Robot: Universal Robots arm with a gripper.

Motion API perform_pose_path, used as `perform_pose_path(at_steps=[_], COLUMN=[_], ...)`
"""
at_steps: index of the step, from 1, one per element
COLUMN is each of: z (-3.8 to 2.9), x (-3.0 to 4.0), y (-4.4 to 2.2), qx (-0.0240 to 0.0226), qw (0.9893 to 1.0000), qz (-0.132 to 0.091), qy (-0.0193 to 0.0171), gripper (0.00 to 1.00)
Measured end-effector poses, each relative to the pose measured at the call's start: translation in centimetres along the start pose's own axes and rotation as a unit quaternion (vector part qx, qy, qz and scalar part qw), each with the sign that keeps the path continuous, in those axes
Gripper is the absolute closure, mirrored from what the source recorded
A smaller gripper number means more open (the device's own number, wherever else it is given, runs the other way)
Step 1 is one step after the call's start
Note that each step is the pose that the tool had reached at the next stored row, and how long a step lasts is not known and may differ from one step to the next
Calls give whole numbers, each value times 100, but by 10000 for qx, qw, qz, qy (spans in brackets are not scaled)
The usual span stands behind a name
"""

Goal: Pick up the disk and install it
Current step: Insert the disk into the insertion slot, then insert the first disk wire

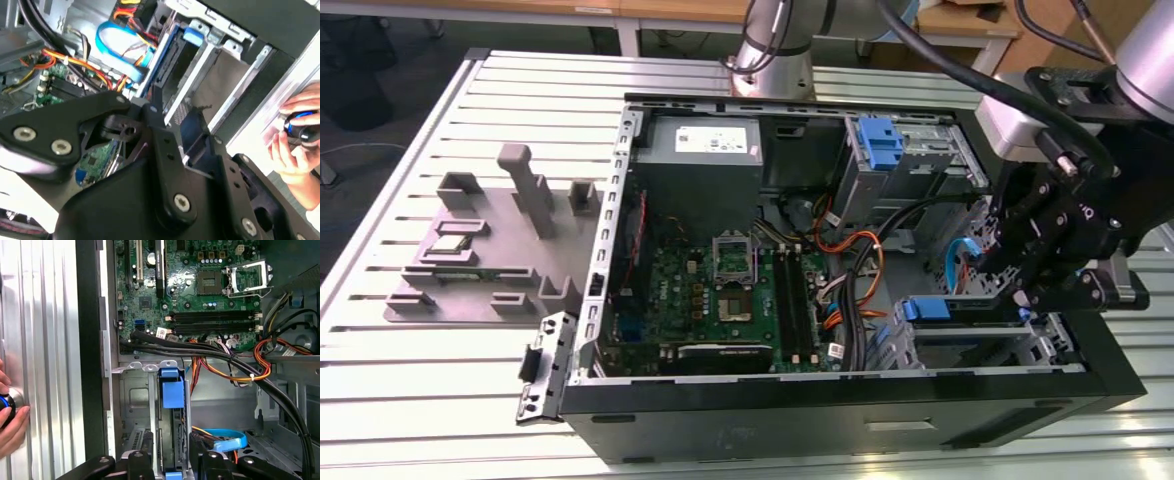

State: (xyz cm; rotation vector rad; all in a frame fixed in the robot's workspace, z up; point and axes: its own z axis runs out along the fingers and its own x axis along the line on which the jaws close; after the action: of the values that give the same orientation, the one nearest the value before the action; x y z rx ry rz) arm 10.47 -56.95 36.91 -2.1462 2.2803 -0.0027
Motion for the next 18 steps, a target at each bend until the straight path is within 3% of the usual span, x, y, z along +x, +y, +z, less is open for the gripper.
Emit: perform_pose_path(at_steps=[18], z=[87], x=[2], y=[34], qx=[17], qw=[10000], qz=[-20], qy=[0], gripper=[58])
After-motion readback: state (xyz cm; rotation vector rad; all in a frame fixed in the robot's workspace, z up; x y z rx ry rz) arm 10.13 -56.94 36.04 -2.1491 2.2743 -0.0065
